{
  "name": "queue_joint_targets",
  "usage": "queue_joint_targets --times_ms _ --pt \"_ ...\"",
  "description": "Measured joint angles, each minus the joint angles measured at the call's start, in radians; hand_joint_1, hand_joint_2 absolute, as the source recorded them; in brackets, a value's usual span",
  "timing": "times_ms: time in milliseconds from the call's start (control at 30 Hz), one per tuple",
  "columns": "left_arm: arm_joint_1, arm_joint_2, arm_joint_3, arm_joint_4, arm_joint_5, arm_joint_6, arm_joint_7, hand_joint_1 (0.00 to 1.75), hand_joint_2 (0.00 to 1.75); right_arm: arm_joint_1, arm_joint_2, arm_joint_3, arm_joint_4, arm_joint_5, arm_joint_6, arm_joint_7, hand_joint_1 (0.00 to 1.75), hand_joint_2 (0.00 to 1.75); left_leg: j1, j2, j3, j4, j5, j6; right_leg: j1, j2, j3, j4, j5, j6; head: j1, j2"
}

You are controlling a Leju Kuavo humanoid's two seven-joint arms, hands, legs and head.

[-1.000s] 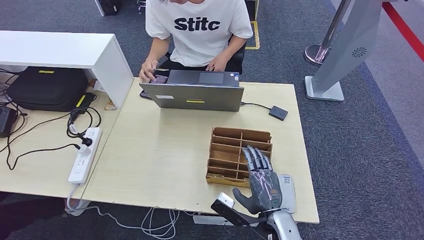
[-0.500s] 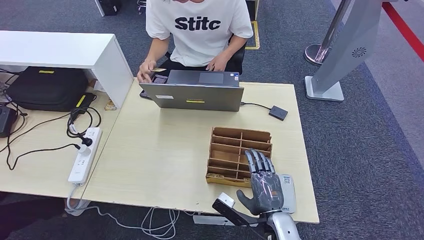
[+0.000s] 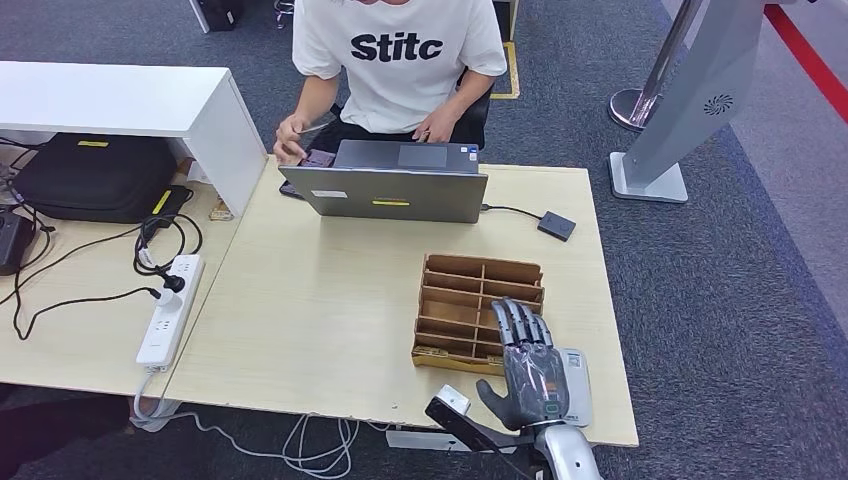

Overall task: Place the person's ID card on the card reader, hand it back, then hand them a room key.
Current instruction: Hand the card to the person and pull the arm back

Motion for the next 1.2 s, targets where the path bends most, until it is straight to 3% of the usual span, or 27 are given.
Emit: queue_joint_targets --times_ms 267,400,467,733,1200 --pt "0.0 -0.001 0.005 0.0 -0.012 0.0 0.0 0.0 1.75 0.008 -0.006 -0.016 -0.008 0.109 -0.044 0.109 0.0 1.75 0.0 0.0 0.0 0.0 0.0 0.0 0.0 0.0 0.0 0.0 0.0 0.0 0.0 0.0" --pt "0.0 -0.001 0.006 0.0 -0.017 0.0 -0.001 0.0 1.75 -0.019 -0.057 0.052 -0.002 0.111 -0.056 0.253 0.0 1.75 0.0 0.0 0.0 0.0 0.0 0.0 0.0 0.0 0.0 0.0 0.0 0.0 0.0 0.0" --pt "0.0 0.0 0.006 0.0 -0.017 0.0 -0.002 0.0 1.75 -0.027 -0.082 0.091 0.0 0.112 -0.065 0.283 0.0 1.75 0.0 0.0 0.0 0.0 0.0 0.0 0.0 0.0 0.0 0.0 0.0 0.0 0.0 0.0" --pt "0.0 0.0 0.006 0.0 -0.017 -0.001 -0.002 0.0 1.75 -0.027 -0.117 0.139 0.001 0.112 -0.075 0.271 0.0 1.75 0.0 0.0 0.0 0.0 0.0 0.0 0.0 0.0 0.0 0.0 0.0 0.0 0.0 0.0" --pt "-0.001 0.0 0.006 0.0 -0.019 -0.007 -0.003 0.0 1.75 -0.031 -0.121 0.172 0.042 0.112 -0.119 0.234 0.0 1.75 0.0 0.0 0.0 0.0 0.0 0.0 0.0 0.0 0.0 0.0 0.0 0.0 0.0 0.0"
